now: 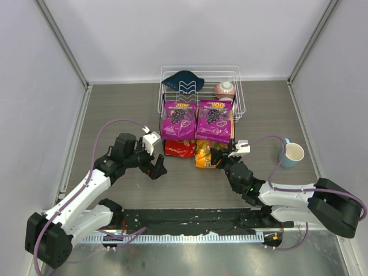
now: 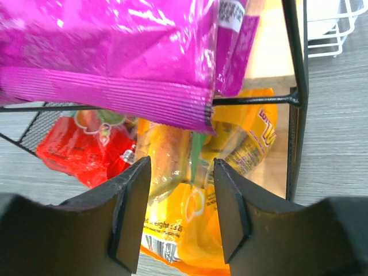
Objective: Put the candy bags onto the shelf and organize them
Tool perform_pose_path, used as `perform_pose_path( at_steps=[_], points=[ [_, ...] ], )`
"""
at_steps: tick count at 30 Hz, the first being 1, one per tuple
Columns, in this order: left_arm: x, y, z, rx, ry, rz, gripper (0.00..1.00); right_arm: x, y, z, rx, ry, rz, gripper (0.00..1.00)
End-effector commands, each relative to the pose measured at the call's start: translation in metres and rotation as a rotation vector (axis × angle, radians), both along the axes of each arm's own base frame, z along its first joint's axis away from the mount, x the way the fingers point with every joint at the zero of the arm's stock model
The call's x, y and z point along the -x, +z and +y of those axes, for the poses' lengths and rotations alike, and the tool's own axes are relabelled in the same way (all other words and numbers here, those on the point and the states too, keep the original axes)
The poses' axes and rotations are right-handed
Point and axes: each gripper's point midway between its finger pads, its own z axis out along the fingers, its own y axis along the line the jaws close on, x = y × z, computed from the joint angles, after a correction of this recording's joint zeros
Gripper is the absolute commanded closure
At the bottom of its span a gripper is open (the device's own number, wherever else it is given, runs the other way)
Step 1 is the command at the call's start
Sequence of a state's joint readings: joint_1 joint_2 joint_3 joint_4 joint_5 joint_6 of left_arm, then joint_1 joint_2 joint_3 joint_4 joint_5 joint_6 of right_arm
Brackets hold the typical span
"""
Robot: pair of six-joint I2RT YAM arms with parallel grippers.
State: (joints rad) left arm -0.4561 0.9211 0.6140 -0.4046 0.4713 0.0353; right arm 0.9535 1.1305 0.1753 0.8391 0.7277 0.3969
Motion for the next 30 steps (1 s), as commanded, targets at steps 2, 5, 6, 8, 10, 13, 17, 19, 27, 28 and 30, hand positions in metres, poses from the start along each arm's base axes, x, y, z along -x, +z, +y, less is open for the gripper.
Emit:
perform_pose_path(
  at_steps=[2, 5, 6, 8, 10, 13, 17, 19, 27, 28, 30],
  points=[
    [-0.003, 0.009, -0.002, 0.014, -0.015, -0.038, 0.00, 0.007, 0.024, 0.003, -0.099, 0.036, -0.017, 0.44],
    [-0.002, 0.009, -0.002, 0.015, -0.015, -0.040, 0.00, 0.014, 0.023, -0.004, -0.124, 0.038, 0.005, 0.43],
    [-0.002, 0.009, -0.002, 0.017, -0.016, -0.041, 0.01, 0.016, 0.022, -0.006, -0.137, 0.038, 0.013, 0.43],
    [-0.002, 0.009, -0.002, 0.017, -0.016, -0.041, 0.00, 0.021, 0.019, -0.011, -0.132, 0.038, 0.035, 0.41],
    [-0.002, 0.009, -0.001, 0.017, -0.014, -0.041, 0.00, 0.025, 0.010, -0.015, -0.117, 0.032, 0.074, 0.41],
    [-0.002, 0.011, -0.002, 0.019, -0.017, -0.044, 0.00, 0.031, 0.001, -0.020, -0.127, 0.022, 0.120, 0.38],
    [-0.002, 0.011, -0.002, 0.019, -0.015, -0.044, 0.00, 0.038, -0.013, -0.026, -0.146, 0.009, 0.176, 0.35],
    [-0.002, 0.010, -0.002, 0.019, -0.015, -0.043, 0.00, 0.041, -0.019, -0.028, -0.148, 0.009, 0.196, 0.34],
    [-0.001, 0.011, -0.002, 0.020, -0.018, -0.044, 0.00, 0.047, -0.034, -0.027, -0.186, 0.029, 0.221, 0.32],
    [-0.001, 0.010, -0.002, 0.020, -0.018, -0.042, 0.00, 0.048, -0.035, -0.026, -0.182, 0.032, 0.225, 0.32],
    [-0.002, 0.011, -0.002, 0.021, -0.017, -0.045, 0.00, 0.047, -0.036, -0.024, -0.184, 0.037, 0.226, 0.31]
  ],
)
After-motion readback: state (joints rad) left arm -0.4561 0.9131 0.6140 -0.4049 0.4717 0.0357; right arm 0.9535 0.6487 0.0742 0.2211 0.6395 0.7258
